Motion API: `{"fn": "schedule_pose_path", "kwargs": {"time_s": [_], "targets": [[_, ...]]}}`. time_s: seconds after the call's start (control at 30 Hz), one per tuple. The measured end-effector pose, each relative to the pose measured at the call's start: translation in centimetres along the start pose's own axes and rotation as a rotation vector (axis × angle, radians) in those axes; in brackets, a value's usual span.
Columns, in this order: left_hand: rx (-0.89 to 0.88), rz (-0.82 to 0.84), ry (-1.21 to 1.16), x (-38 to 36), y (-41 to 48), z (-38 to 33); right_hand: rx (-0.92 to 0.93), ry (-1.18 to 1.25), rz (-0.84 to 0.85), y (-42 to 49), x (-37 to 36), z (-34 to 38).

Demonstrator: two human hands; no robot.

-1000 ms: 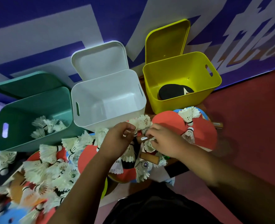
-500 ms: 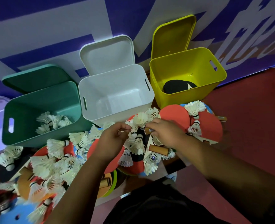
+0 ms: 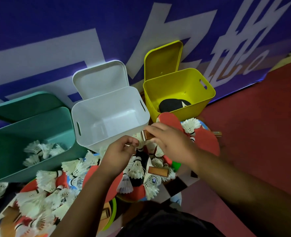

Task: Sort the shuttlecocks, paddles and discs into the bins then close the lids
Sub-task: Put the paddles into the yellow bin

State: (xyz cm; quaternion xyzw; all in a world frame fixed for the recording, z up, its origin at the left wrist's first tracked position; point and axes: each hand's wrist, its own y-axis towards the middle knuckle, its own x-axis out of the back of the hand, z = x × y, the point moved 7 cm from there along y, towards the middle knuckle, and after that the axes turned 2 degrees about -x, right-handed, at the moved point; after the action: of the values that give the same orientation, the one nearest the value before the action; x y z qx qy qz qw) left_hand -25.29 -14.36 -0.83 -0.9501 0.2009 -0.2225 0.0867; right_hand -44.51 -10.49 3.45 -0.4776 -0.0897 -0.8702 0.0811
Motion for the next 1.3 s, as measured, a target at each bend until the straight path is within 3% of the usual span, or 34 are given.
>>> {"fn": "schedule_pose_path", "kwargs": {"time_s": [0.17,0.4,0.53,0.63,0.77,1.03,1.13,1.3], "targets": [[-0.019,0.025,0.006,-0.6,1.5,-2.5,-0.014,0.263,-0.056,1.7,6.2,-0.1],[-0.038,0.034,0.063,-1.5,4.9,-6.6,-0.003,0.073,-0.16,6.6,12.7,-5.7],[-0.003,0.018,0.094,-2.0,6.8,-7.4,-0.05,0.001,-0.027,10.1,11.7,-12.3],[0.029,-0.008,0.11,-2.4,7.9,-7.6,-0.186,-0.053,0.151,12.4,8.4,-18.6],[0.062,-0.025,0.134,-3.0,8.4,-7.4,-0.232,-0.102,0.361,14.7,4.3,-22.9],[0.084,-0.023,0.143,-5.0,7.8,-7.2,-0.327,-0.12,0.461,16.3,2.4,-24.6],[0.066,-0.028,0.114,-6.3,7.9,-7.8,-0.329,-0.047,0.417,15.6,3.4,-23.7],[0.003,0.087,0.111,-10.4,8.4,-8.5,-0.293,0.099,0.165,11.5,7.2,-22.1]]}}
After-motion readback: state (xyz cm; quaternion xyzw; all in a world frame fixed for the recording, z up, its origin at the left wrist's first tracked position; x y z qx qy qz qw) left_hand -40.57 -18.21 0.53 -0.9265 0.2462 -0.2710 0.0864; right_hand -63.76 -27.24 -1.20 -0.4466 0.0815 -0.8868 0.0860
